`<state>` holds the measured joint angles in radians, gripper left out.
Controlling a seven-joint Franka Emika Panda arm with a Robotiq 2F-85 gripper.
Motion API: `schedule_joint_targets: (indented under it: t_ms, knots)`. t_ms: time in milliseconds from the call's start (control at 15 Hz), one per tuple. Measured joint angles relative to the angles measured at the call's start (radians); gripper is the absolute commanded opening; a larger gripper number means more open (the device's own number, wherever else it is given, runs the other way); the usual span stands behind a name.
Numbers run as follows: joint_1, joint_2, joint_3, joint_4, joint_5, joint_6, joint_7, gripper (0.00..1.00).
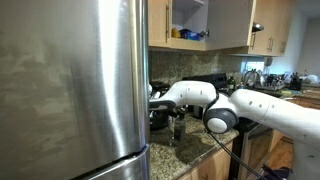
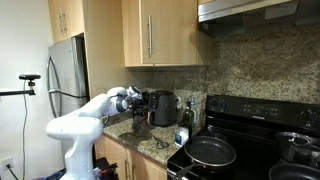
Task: Close the drawer of the air fryer, open the right upper cabinet door, remove the black bottle from the cabinet and put it on the countertop
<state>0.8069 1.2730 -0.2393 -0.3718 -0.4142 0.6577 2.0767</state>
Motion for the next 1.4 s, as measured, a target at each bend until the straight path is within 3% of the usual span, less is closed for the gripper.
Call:
schedule_joint_targets:
  t_ms: [600,800,867,1000,1067,1133,1200,1267,1400]
  knots:
    - [-0.003,0.0,0.0,0.0,0.0,0.0,0.001,0.27]
    - [0.004,0.005,-0.03,0.001,-0.036,0.0,0.029,0.27]
    - [0.003,0.006,-0.034,0.001,-0.038,-0.016,0.031,0.52]
    - [0.002,0.007,-0.034,0.001,-0.038,-0.021,0.032,0.52]
    - [0.002,0.007,-0.034,0.001,-0.038,-0.021,0.032,0.27]
    - [0.002,0.007,-0.034,0.001,-0.038,-0.021,0.032,0.27]
    - [0.001,0.007,-0.031,0.001,-0.031,-0.021,0.031,0.77]
    - [-0.002,0.007,-0.024,0.001,-0.019,-0.021,0.031,0.78]
    - [-0.007,0.007,-0.011,0.002,0.013,-0.018,0.036,0.91]
